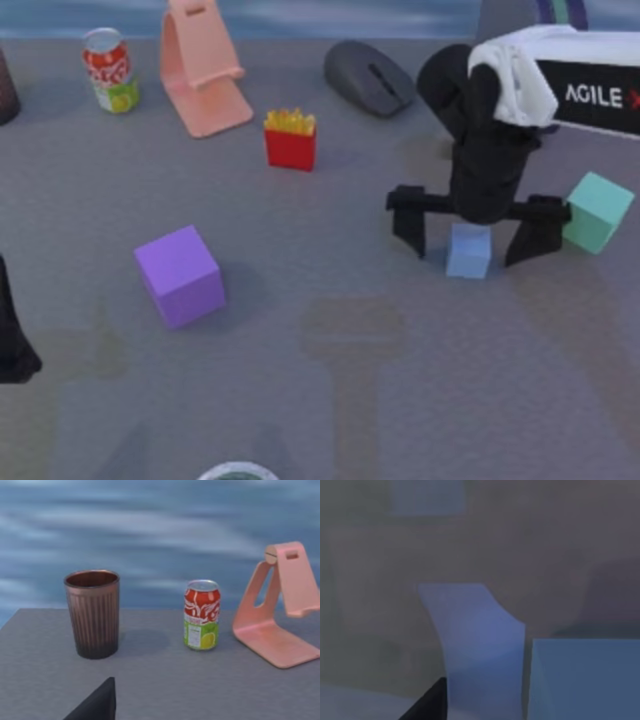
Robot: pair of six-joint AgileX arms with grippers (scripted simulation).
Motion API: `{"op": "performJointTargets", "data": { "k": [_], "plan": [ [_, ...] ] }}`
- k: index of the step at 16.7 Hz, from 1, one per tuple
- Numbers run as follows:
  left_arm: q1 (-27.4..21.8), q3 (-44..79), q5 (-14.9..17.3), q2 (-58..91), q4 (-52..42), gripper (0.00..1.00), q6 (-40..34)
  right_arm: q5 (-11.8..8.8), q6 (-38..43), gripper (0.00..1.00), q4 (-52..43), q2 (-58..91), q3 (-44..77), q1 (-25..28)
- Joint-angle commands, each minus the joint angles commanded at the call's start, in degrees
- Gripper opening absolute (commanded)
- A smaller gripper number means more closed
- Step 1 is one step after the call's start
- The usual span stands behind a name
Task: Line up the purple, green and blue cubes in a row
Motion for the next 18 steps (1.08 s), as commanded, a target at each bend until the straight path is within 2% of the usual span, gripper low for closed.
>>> {"op": "performJointTargets", "data": {
  "k": [9, 17, 18],
  "plan": [
    [0.0, 0.0, 0.0, 0.0, 0.0, 1.0, 0.0, 0.0, 0.0, 0.02, 0.0, 0.0, 0.0, 0.0],
    [0.0, 0.0, 0.0, 0.0, 0.0, 1.0, 0.0, 0.0, 0.0, 0.0, 0.0, 0.0, 0.0, 0.0],
    [0.0, 0.0, 0.0, 0.0, 0.0, 1.0, 0.0, 0.92, -0.53, 0.0, -0.92, -2.03, 0.41, -0.22]
  ]
}}
